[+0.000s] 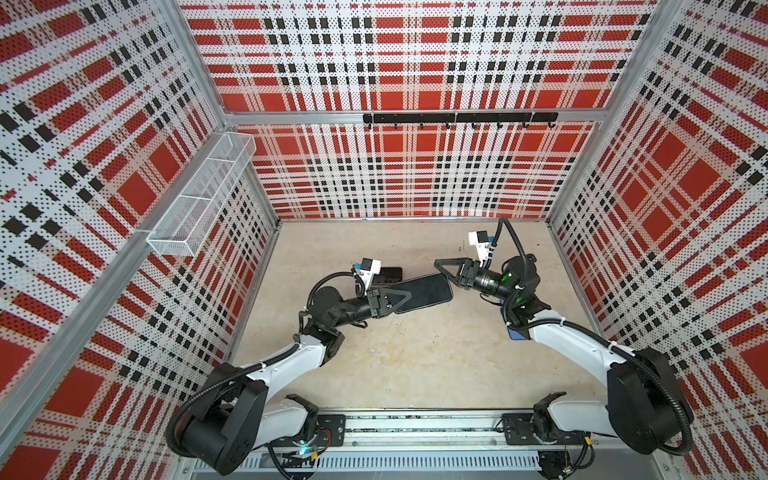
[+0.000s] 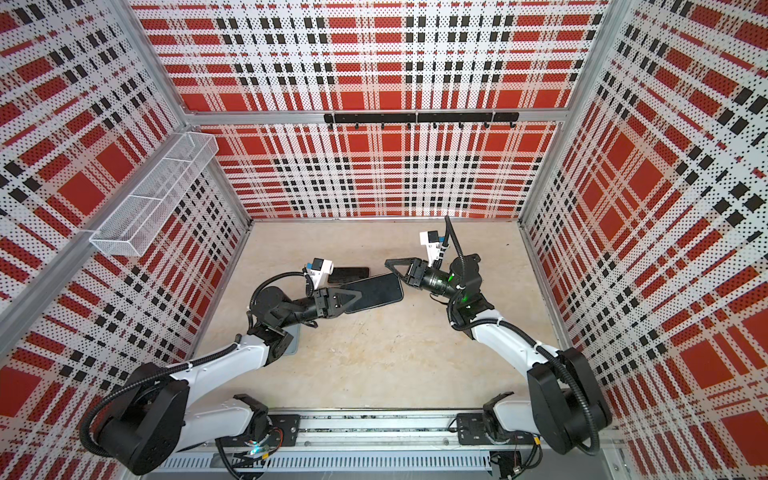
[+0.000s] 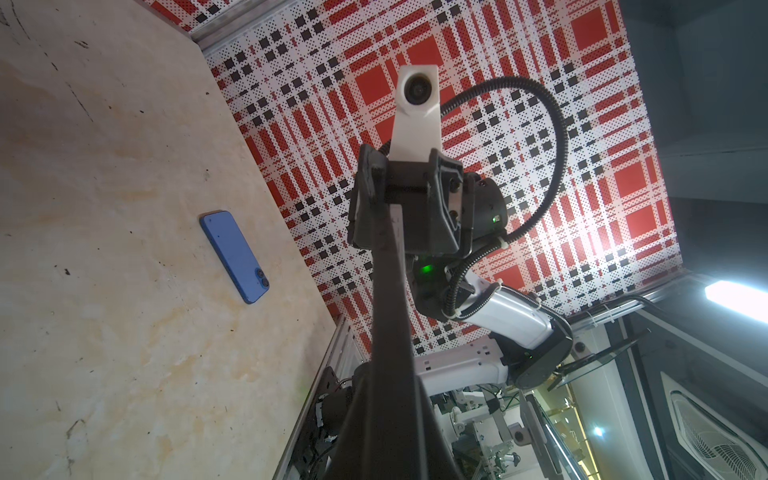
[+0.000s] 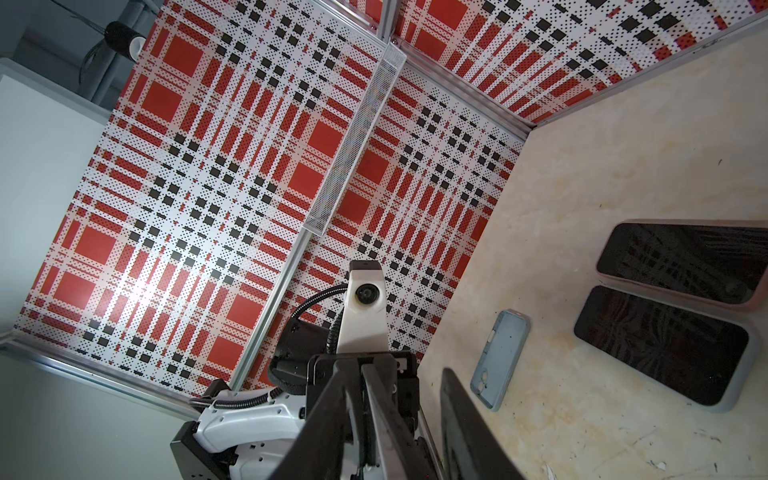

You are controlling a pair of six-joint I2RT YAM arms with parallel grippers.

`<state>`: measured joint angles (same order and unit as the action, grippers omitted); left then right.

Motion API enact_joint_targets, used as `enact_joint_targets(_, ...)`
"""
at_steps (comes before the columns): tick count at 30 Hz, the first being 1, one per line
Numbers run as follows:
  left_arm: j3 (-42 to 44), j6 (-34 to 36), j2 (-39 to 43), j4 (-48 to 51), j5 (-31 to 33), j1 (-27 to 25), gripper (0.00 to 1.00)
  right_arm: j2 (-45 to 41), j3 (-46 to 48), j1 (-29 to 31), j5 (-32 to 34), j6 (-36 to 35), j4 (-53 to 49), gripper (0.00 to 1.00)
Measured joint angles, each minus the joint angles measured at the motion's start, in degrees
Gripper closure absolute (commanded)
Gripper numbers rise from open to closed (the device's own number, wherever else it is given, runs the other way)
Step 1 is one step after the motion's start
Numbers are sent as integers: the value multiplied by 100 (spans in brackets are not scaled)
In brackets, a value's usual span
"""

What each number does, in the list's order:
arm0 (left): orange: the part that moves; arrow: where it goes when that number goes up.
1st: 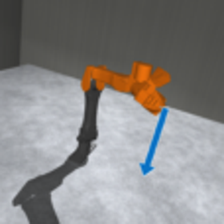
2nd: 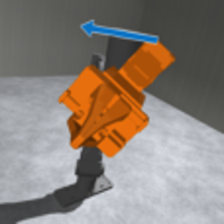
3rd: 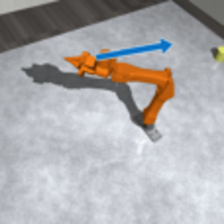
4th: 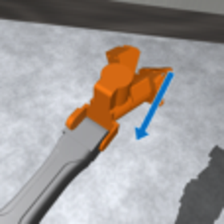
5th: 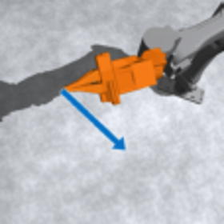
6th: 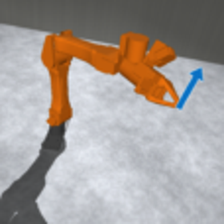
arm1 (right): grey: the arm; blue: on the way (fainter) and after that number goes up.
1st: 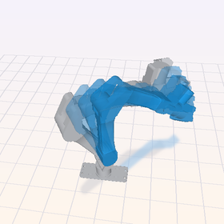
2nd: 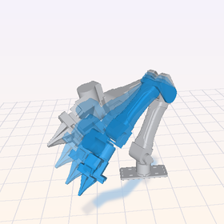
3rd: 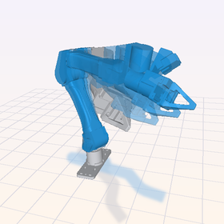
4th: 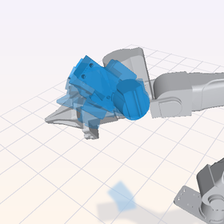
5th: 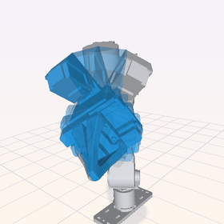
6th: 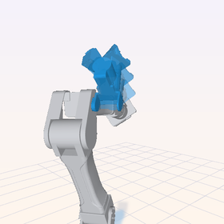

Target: Put the phone into the phone case

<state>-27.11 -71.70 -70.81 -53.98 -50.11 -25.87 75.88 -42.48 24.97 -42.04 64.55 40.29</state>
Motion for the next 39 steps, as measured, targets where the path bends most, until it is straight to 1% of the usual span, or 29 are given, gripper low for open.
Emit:
enact_joint_targets(8,31,0,-2,177,48,37,99,-9,175,9,31,17,122,62)
enact_joint_targets(12,72,0,-2,223,61,52,99,-15,216,63,140,-120,4,61)
enact_joint_targets(14,74,0,-2,271,63,68,99,-52,216,101,223,-267,-157,55)
enact_joint_targets(18,76,0,0,313,59,85,100,-168,214,157,326,-511,-455,51)
enact_joint_targets(21,76,0,20,315,87,118,99,-229,210,197,367,-680,-669,42)
enact_joint_targets(25,76,0,116,313,184,186,99,-293,210,273,369,-800,-973,40)
enact_joint_targets(28,76,0,186,313,234,214,100,-293,210,299,350,-831,-1097,45)
enact_joint_targets(36,76,13,188,317,256,208,99,-291,210,343,282,-715,-918,67)
enact_joint_targets(39,76,20,186,273,262,175,100,-234,210,339,275,-612,-809,72)
